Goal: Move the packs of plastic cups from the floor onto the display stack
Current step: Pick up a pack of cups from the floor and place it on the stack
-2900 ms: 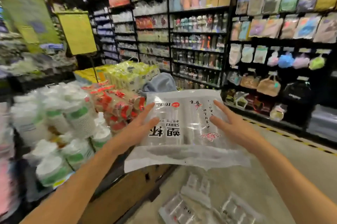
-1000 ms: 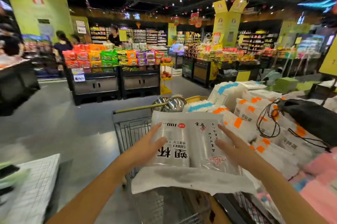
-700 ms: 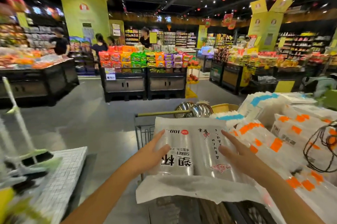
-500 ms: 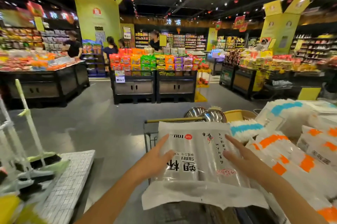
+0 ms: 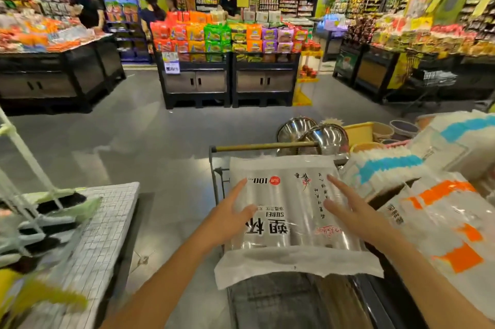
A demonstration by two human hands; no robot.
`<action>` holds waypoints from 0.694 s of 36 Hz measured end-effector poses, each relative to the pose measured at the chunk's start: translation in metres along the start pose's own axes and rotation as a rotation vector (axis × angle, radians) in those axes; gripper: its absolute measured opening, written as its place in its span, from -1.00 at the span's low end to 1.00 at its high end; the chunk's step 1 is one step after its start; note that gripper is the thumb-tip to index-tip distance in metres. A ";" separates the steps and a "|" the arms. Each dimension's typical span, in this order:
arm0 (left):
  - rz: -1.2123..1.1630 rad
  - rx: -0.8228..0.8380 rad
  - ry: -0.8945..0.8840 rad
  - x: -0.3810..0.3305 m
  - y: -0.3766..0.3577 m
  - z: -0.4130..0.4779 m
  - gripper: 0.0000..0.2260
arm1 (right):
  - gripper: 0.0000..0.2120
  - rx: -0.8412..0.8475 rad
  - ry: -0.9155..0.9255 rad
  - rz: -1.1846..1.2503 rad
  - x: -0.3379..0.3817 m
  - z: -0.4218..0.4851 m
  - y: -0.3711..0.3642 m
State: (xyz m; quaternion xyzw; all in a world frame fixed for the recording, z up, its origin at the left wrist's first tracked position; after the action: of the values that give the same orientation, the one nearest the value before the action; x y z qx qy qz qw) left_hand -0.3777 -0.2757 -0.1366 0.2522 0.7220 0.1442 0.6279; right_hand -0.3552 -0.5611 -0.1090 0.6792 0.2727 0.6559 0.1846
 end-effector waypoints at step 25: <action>0.009 -0.207 0.507 0.255 -0.251 0.134 -0.28 | -0.41 0.199 -0.244 0.084 -0.336 0.122 -0.195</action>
State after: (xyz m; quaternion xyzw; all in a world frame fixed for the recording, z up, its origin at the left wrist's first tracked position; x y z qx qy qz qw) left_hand -0.3138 -0.3600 -0.5042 0.1455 0.8364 0.2786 0.4490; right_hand -0.2566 -0.6008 -0.5016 0.7796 0.2833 0.5454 0.1204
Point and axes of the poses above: each hand's wrist, its own z-axis towards the middle knuckle, its own y-axis out of the back of the hand, x = y × z, the point moved 6 cm from there along z, towards the middle knuckle, and after that the axes turned 6 degrees about z, right-handed, at the moved point
